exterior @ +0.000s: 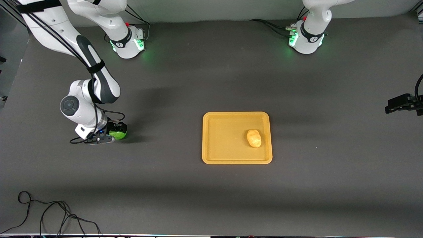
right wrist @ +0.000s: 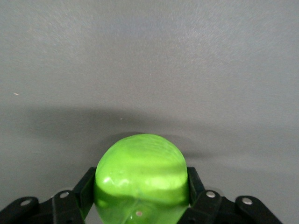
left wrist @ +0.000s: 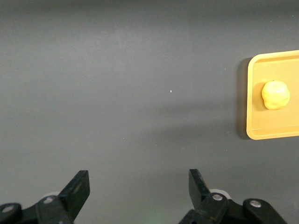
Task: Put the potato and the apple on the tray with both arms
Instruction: 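Close the right gripper on the green apple, then lift the apple with the right gripper and carry it over the tray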
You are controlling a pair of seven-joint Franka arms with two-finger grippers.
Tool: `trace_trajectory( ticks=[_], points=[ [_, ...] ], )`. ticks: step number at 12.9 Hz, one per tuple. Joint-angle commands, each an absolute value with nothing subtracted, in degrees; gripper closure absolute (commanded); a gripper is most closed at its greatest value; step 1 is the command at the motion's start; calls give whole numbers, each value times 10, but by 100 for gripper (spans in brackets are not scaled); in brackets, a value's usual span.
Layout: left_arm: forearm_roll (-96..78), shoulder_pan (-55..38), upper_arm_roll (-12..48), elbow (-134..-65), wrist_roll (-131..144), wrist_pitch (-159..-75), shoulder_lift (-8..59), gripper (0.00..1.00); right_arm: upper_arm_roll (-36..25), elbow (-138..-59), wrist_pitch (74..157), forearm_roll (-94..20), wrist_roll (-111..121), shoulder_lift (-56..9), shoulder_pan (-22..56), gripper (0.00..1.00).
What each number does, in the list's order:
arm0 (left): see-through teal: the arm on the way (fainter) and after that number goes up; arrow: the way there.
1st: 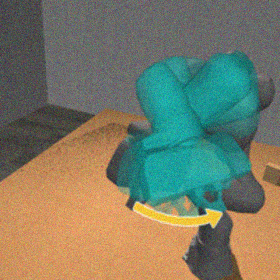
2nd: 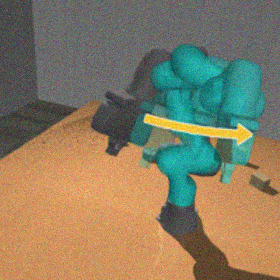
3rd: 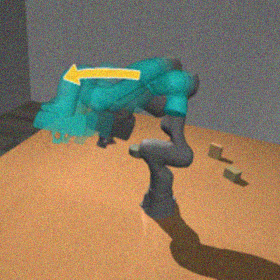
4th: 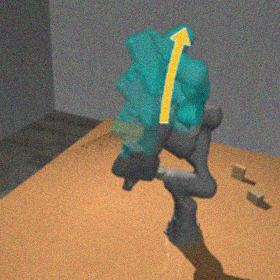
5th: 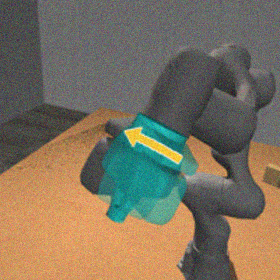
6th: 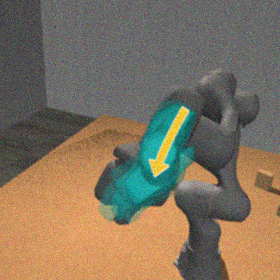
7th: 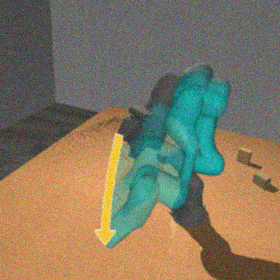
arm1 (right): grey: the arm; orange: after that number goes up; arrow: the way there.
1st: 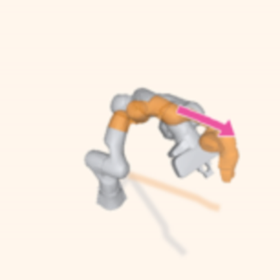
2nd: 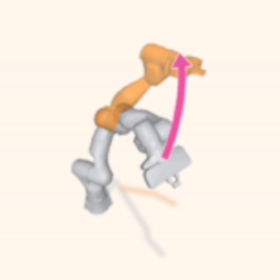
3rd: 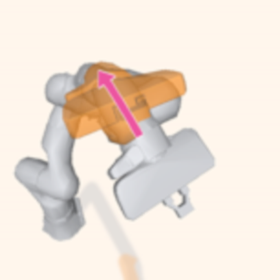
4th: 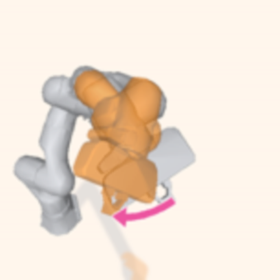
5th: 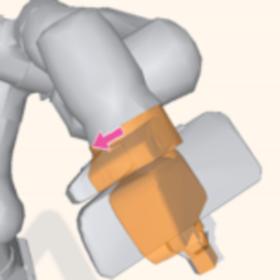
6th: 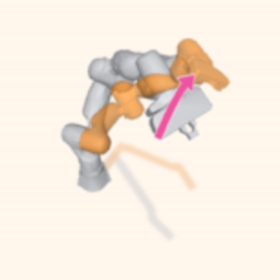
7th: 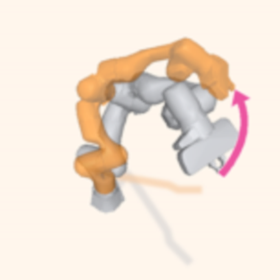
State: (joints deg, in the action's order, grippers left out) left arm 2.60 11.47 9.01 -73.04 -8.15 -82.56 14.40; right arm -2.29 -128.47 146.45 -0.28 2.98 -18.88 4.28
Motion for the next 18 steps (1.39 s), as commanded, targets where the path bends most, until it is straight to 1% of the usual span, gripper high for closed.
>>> trace_trajectory(
  ticks=[1, 3, 5, 6, 8, 10, 14, 15, 17, 18],
  points=[
    [19, 119, 92, -724, -86, -816, 141, 5, -25, -1261, 1379, -13, 43, -119, 44, 43],
    [19, 119, 92, -724, -86, -816, 141, 5, -25, -1187, 1266, -13, 41, -92, 45, 43],
    [20, 119, 92, -724, -89, -816, 141, 5, -23, -1077, 1151, -12, 35, -97, 49, 43],
    [22, 119, 92, -724, -89, -818, 141, 5, -19, -1025, 1109, -12, 31, -106, 54, 43],
    [25, 119, 92, -724, -86, -818, 141, 5, -18, -950, 1077, -11, -11, -126, 104, 43],
    [25, 118, 92, -724, -83, -818, 140, 6, -18, -879, 1050, -8, -104, -162, 172, 43],
    [25, 118, 92, -725, -83, -822, 140, 5, -18, -691, 1006, -7, -336, -302, 310, 44],
    [25, 118, 92, -725, -83, -823, 141, 1, -18, -651, 1007, -7, -391, -337, 336, 44],
    [25, 119, 92, -725, -83, -831, 140, 1, -22, -556, 1012, -5, -486, -421, 401, 45],
    [25, 119, 92, -725, -83, -831, 140, 0, -23, -527, 1023, -3, -523, -453, 420, 46]
  ],
)
